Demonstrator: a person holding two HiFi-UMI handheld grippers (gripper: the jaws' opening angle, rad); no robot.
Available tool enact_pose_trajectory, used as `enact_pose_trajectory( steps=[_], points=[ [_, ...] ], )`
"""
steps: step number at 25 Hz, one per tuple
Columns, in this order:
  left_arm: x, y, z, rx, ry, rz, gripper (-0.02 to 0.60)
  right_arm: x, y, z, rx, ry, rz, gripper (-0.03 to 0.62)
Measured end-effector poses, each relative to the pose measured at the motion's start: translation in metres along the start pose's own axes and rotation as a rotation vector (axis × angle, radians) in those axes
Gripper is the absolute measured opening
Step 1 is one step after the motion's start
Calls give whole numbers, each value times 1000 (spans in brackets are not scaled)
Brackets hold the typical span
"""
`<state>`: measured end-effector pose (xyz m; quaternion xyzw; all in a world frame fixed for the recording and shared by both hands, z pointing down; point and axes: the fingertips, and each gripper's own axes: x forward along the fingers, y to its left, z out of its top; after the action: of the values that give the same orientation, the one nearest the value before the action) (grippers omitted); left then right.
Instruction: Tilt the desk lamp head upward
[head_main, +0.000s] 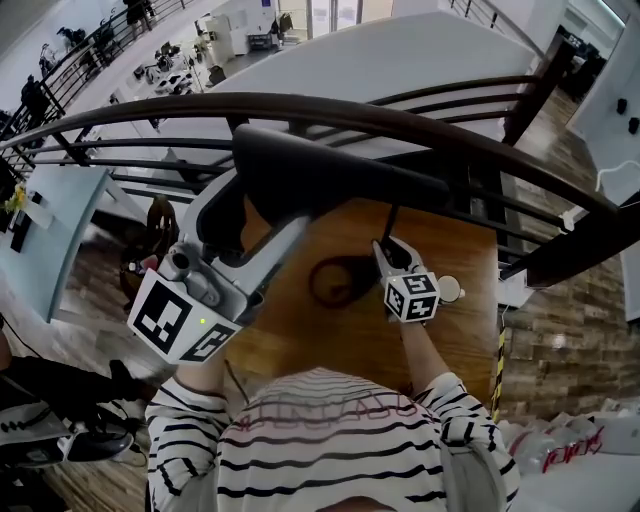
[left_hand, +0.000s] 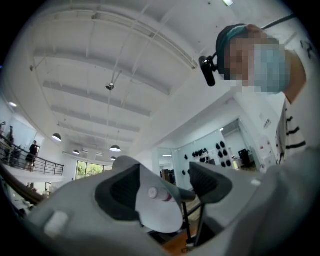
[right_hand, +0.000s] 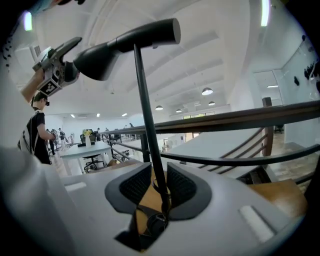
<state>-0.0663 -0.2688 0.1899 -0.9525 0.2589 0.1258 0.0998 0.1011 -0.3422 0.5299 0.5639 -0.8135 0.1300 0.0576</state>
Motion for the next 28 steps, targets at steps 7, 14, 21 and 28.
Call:
enact_pose_trajectory(
  steps=[7, 14, 21, 28],
  points=[
    [-10, 5, -10, -15, -4, 9, 308, 0, 4, -8, 11, 27, -31, 207],
    [-25, 4, -35, -38, 35, 44, 319, -15, 15, -11, 33, 20, -27, 210],
    [-53, 3, -77, -97, 96, 116, 321, -35, 37, -18, 72, -1, -18, 202],
    [-74, -13, -130, -126, 165, 206, 319, -63, 57, -32, 121, 2, 19, 183]
  ],
)
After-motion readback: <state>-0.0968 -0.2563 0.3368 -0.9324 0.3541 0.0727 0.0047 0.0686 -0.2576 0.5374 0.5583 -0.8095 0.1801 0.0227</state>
